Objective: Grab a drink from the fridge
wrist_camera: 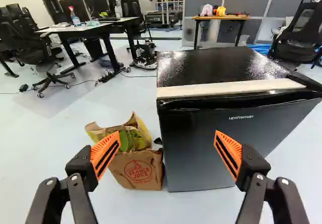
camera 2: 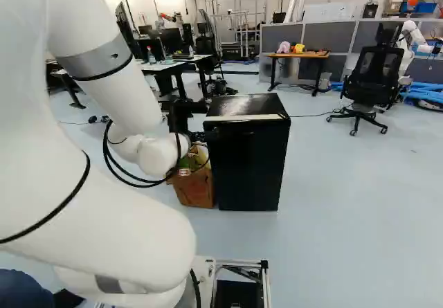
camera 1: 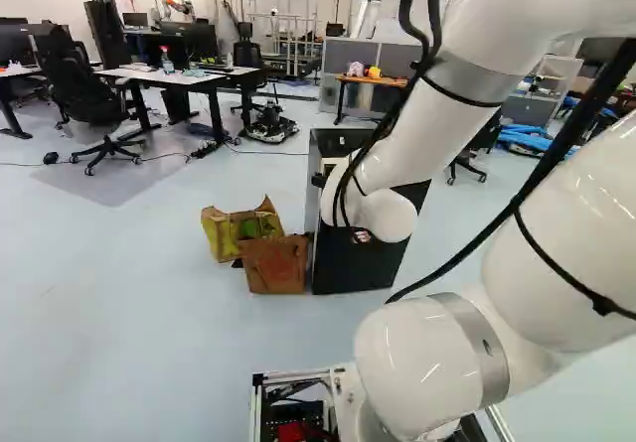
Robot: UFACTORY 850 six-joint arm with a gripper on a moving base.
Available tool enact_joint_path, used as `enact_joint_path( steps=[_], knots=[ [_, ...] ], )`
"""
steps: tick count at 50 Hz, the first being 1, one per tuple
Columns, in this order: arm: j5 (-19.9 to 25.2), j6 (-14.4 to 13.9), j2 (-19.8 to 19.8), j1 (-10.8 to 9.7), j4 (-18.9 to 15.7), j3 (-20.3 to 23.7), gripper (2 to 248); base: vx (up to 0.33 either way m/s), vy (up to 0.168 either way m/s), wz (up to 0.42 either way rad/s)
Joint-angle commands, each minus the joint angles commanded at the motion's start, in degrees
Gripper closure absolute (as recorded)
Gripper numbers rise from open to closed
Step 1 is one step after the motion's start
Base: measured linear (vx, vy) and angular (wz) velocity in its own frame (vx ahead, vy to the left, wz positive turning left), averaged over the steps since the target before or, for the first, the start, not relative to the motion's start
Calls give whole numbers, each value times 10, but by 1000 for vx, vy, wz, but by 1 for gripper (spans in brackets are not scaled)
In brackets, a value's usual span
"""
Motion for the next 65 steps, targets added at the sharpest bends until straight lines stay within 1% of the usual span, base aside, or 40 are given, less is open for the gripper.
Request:
enact_joint_path(
  steps=[22, 32, 54, 65],
  knots=[
    [13, 0, -43, 45, 73, -40, 3, 0, 0, 0],
    [30, 0, -74, 64, 107, -60, 3, 0, 0, 0],
    [87, 0, -138, 106, 180, -91, 3, 0, 0, 0],
    [121, 0, -159, 117, 216, -96, 3, 0, 0, 0]
  ],
)
